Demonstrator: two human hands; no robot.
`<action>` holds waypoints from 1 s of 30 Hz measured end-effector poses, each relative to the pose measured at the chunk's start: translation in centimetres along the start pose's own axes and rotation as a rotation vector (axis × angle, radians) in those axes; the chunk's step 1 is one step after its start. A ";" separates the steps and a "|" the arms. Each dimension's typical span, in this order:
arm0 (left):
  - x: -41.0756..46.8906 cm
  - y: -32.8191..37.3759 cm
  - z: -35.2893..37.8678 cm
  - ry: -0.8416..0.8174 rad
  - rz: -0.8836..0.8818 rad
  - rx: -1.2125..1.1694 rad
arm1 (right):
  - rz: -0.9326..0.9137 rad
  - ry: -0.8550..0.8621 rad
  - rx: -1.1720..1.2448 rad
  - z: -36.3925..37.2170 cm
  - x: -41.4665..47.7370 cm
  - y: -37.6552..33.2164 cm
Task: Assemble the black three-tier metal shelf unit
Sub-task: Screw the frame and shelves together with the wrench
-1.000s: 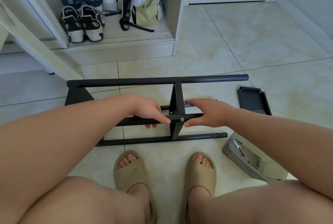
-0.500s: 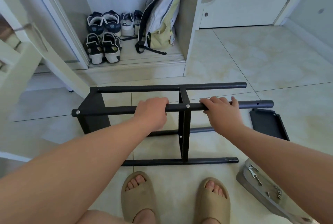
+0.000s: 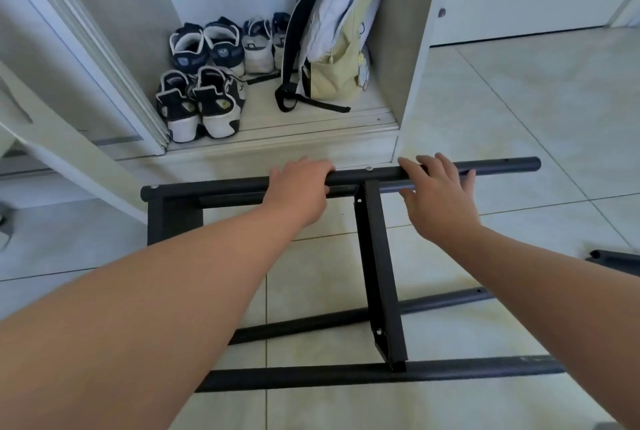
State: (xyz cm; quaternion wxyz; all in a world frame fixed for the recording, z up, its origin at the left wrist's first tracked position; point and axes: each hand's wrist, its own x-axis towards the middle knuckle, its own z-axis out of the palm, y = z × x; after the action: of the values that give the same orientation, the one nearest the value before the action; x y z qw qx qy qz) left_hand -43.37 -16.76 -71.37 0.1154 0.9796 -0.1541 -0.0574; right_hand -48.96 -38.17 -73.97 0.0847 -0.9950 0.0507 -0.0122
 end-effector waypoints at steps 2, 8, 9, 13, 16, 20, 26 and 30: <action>1.4 -1.0 1.6 0.026 -0.022 0.022 | -0.026 -0.022 0.017 1.8 1.3 0.0; 3.0 -3.7 6.2 -0.048 -0.147 0.043 | -0.101 -0.218 0.085 6.0 3.6 0.1; 2.9 -4.0 6.9 -0.049 -0.160 0.051 | -0.102 -0.241 0.097 6.5 3.7 0.0; 2.2 -4.3 8.0 0.007 -0.163 0.052 | -0.086 -0.270 0.089 7.2 3.1 -0.4; 1.0 -3.4 7.1 -0.042 -0.167 0.069 | -0.065 -0.259 0.064 5.7 1.8 -0.7; -2.0 -0.4 4.6 -0.121 -0.118 0.064 | -0.049 -0.237 0.035 1.8 -1.5 -0.2; -8.0 6.8 0.8 -0.159 0.022 0.070 | -0.004 -0.235 -0.029 -5.2 -9.5 3.6; -11.8 13.0 0.2 -0.212 0.137 0.080 | 0.064 -0.279 -0.107 -8.1 -16.4 8.2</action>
State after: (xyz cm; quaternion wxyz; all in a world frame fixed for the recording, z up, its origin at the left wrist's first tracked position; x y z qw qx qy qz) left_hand -58.34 -25.09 -67.52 0.0632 0.9591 -0.2339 -0.1463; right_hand -66.34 -45.91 -67.60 0.0381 -0.9880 0.0708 0.1315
